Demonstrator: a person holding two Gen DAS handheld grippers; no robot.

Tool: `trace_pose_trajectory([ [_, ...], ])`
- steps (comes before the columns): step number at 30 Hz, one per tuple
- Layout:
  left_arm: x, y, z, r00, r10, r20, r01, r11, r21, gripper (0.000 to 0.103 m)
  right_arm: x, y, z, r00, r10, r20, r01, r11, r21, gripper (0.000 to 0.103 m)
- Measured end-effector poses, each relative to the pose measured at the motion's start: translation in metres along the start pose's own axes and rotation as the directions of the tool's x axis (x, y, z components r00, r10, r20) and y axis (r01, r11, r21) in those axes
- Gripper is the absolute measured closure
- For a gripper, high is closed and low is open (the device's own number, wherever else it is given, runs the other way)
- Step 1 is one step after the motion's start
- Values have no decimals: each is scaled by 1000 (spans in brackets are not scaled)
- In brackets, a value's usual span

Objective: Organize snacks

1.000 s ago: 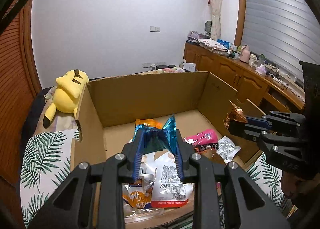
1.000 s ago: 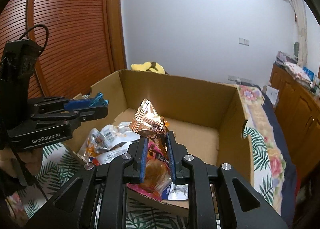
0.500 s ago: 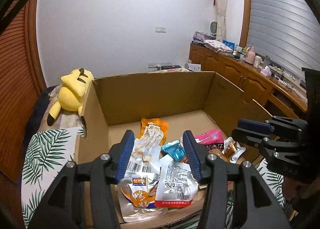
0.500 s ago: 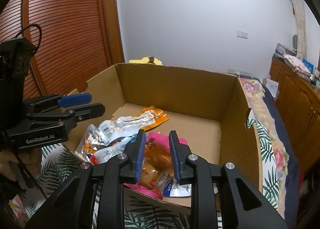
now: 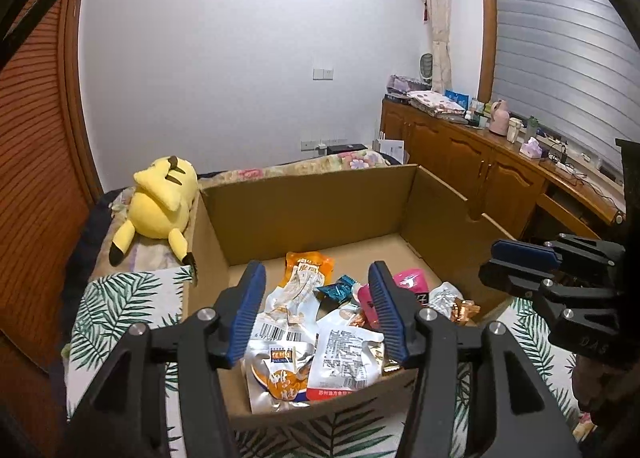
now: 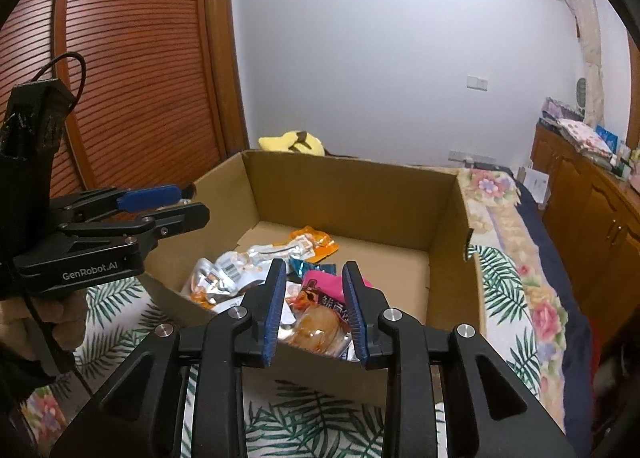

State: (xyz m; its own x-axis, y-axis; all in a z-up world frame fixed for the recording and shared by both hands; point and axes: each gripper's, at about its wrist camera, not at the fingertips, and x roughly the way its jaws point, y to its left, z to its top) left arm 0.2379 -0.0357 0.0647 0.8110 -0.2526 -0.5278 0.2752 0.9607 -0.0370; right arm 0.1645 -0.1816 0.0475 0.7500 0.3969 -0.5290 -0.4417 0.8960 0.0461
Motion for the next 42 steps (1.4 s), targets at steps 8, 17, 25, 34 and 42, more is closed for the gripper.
trace_pose_trajectory([
  [8, -36, -5, 2, 997, 28, 76, -29, 1000, 7, 10, -29, 6, -1, 999, -10, 52, 10, 1000, 13, 34],
  [17, -67, -11, -3, 987, 113, 112, -113, 994, -4, 0, -63, 11, -2, 988, -92, 124, 89, 996, 28, 2],
  [25, -103, -24, -20, 978, 156, 139, -156, 988, -10, 0, -97, 22, -11, 980, -119, 159, 113, 993, 41, 1],
  [34, -155, -41, -45, 967, 198, 158, -195, 980, -36, 0, -149, 43, -32, 972, -129, 198, 120, 991, 56, 1],
  [42, -206, -62, -64, 953, 236, 191, -230, 972, -52, 0, -191, 55, -47, 964, -141, 224, 129, 989, 67, 1],
])
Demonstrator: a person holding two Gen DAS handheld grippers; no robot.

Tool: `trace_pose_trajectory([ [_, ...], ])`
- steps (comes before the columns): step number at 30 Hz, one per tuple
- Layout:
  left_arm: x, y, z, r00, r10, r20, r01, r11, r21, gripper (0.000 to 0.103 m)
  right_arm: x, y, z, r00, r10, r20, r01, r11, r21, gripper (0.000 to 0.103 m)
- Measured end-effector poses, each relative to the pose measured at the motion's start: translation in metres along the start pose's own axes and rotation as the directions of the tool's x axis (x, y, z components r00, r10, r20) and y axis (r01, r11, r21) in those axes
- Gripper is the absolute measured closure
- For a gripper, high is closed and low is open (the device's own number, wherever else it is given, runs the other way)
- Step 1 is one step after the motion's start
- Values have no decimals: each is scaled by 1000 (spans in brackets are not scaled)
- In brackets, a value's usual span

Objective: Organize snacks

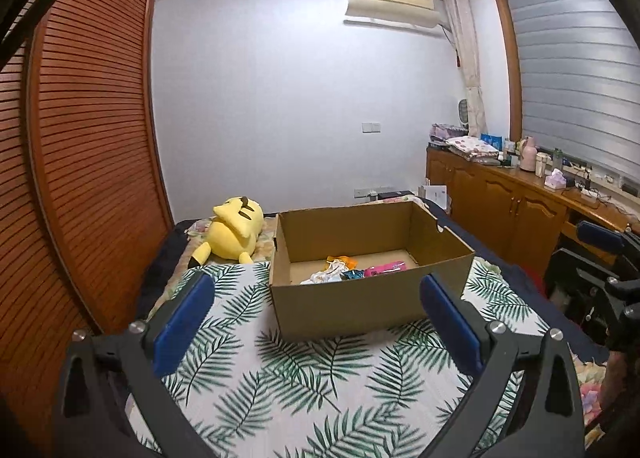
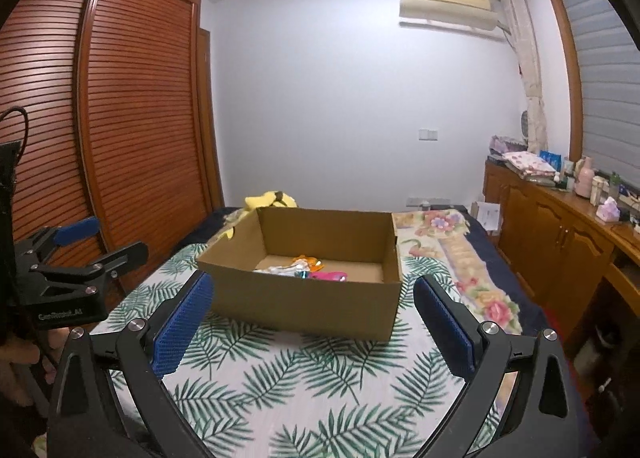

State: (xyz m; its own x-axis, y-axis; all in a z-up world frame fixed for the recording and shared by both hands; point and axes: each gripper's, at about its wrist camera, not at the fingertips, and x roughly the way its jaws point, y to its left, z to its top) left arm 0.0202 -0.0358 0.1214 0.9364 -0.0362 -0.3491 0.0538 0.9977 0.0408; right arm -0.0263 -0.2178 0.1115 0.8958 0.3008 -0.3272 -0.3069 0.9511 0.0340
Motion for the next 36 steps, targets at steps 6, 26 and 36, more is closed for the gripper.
trace_pose_trajectory([
  [6, -35, 0, -10, 1000, -5, -11, 4, 1000, -31, 0, -32, 3, -5, 1000, -3, 18, 3, 1000, 8, 1],
  [26, -81, 9, -39, 1000, 16, -19, -17, 999, -43, 0, -83, 10, -26, 999, -29, 23, 29, 1000, 8, 1],
  [36, -80, 12, -51, 999, 23, -28, -25, 999, -42, 0, -81, 10, -37, 998, -61, 7, 61, 998, 6, 1],
])
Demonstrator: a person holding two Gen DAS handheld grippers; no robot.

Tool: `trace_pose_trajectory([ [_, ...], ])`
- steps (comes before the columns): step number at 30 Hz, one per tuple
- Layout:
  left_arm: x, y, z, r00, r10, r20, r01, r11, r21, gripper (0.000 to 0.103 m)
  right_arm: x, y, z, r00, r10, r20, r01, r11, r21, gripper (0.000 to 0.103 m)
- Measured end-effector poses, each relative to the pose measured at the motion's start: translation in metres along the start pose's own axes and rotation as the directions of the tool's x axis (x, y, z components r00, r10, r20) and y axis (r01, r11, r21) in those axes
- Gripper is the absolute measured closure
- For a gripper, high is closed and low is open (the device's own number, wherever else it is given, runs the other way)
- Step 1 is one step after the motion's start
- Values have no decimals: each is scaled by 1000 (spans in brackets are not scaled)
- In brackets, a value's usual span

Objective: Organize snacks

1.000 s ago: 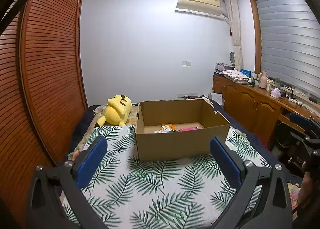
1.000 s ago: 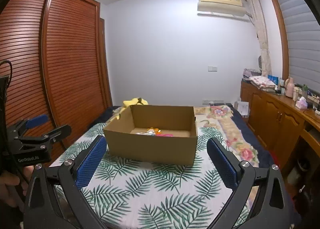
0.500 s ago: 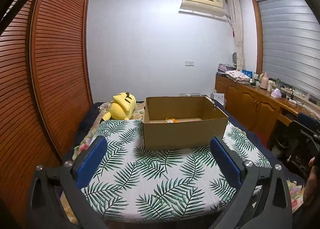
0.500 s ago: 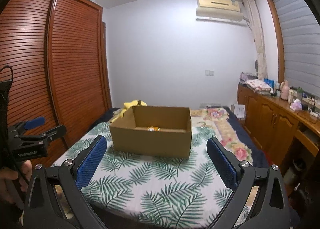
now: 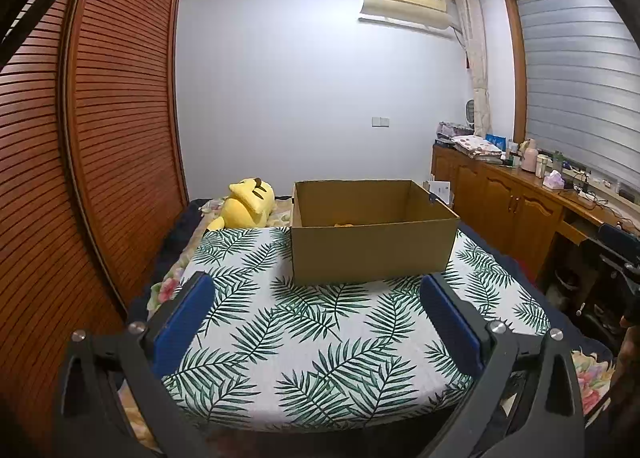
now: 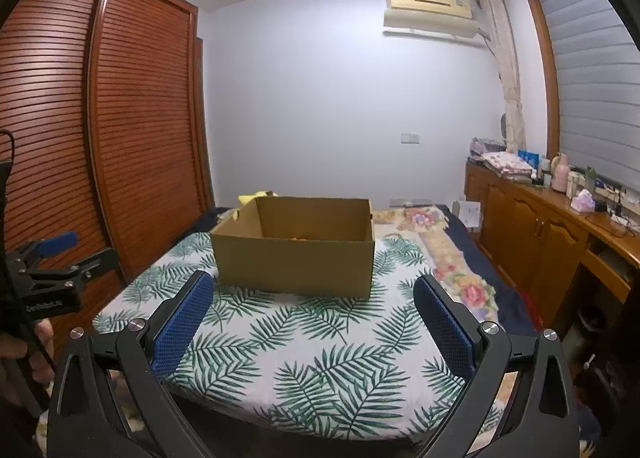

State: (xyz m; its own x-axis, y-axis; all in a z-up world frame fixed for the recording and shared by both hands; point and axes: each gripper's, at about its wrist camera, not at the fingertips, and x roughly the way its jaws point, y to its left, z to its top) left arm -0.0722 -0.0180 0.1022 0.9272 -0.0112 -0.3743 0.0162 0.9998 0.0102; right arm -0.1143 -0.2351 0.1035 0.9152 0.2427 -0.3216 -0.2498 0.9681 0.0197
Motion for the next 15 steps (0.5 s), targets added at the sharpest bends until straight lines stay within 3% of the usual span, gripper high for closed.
trace_pose_trajectory([
  [15, 1, -3, -4, 1000, 0, -6, 0, 1000, -1, 0, 3, -3, -7, 1000, -5, -20, 6, 1000, 4, 1],
])
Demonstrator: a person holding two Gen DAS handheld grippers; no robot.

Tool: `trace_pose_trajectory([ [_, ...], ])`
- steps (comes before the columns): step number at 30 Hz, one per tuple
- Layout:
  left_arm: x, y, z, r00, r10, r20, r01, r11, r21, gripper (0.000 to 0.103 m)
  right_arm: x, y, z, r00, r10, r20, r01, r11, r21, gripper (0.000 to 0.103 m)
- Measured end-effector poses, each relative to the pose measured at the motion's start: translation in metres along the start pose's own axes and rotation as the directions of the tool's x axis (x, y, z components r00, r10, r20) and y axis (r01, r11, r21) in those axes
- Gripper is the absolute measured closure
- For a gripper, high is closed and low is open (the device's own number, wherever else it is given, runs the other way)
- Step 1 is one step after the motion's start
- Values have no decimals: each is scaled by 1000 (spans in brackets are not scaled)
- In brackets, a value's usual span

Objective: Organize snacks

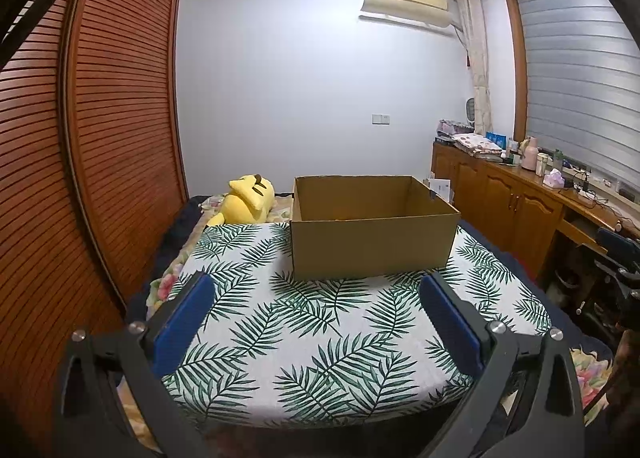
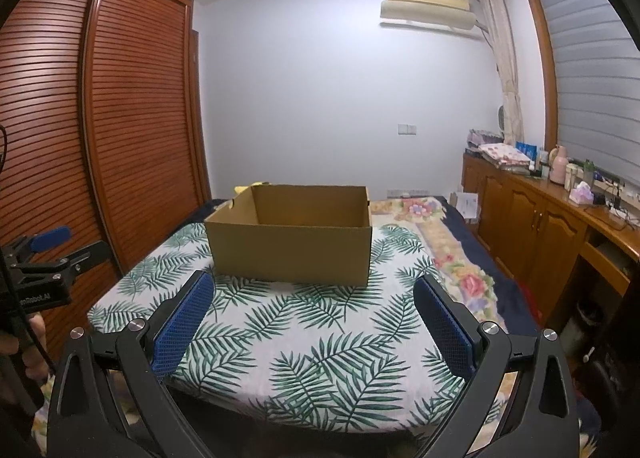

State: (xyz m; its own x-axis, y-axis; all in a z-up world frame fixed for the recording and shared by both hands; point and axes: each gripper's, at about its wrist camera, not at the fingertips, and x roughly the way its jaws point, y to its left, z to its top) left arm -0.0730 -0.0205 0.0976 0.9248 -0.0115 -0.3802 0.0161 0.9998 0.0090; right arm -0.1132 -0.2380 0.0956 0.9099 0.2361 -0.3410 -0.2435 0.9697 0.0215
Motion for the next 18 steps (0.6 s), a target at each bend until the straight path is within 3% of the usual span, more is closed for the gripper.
trace_pose_trajectory([
  [18, 1, 0, -3, 1000, -7, -1, 7, 1000, -2, 0, -3, -2, 0, 1000, 6, 6, -6, 1000, 12, 1],
])
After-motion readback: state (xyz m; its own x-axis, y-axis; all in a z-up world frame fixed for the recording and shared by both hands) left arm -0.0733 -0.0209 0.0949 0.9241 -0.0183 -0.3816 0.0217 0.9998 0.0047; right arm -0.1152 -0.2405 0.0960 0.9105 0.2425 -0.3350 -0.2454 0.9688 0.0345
